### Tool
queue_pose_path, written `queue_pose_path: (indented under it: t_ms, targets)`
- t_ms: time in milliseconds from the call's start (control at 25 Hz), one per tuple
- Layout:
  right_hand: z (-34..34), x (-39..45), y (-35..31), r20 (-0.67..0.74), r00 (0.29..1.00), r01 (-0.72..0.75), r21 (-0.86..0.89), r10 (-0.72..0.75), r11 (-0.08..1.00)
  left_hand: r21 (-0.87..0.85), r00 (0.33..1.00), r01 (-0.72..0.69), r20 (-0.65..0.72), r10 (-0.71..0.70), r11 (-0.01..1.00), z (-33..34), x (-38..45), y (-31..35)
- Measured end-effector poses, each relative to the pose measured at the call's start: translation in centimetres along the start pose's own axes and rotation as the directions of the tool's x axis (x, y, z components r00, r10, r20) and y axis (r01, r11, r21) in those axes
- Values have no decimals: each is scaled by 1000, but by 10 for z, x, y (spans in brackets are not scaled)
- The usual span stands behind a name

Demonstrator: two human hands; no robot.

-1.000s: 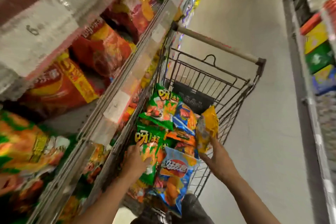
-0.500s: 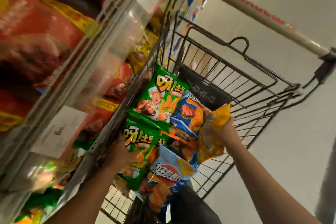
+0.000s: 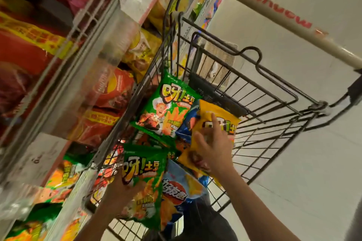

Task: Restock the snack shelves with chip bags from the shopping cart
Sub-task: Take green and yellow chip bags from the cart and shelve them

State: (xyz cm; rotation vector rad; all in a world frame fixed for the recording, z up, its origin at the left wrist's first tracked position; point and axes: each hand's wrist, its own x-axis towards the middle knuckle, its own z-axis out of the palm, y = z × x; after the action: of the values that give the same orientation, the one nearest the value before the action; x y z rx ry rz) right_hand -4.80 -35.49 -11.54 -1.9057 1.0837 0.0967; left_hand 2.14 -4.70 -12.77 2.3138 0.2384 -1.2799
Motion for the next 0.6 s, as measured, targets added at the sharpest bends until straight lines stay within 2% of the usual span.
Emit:
queue_pose_path:
  t_ms: [40, 80, 120, 160, 200, 240, 320, 400, 480, 600]
  targets:
    - [4, 1, 3, -88, 996, -7, 51, 11, 999, -53, 1000, 12, -11, -12, 999, 1, -4, -1]
    - [4, 4, 8, -192, 975, -75, 169, 107, 983, -86, 999, 25, -25, -27, 996, 2, -7, -1]
    - [2, 10, 18, -248, 926, -202, 310, 285, 929, -104, 999, 21, -45, -25, 994, 3, -10, 0]
    - [-3, 17, 27, -212, 849, -362, 433, 483, 826, -95, 998, 7, -62, -13, 995, 5, -13, 1]
    - [-7, 23, 36, -104, 770, -515, 482, 630, 709, -78, 997, -9, -79, 3, 997, 6, -14, 1]
    - [-12, 27, 46, 14, 719, -618, 469, 695, 631, -69, 996, -21, -92, 14, 997, 6, -16, 2]
    - [-19, 37, 52, 193, 708, -688, 405, 679, 602, -98, 994, -43, -101, 33, 994, 8, -16, 6]
    - [-23, 41, 52, 290, 759, -650, 392, 583, 651, -163, 993, -76, -101, 60, 984, 11, -18, 9]
    - [-25, 38, 54, 360, 809, -585, 419, 464, 695, -213, 991, -95, -114, 72, 972, 16, -21, 8]
    - [-19, 27, 65, 372, 841, -540, 536, 392, 649, -291, 990, -103, -121, 70, 951, 23, -29, 4]
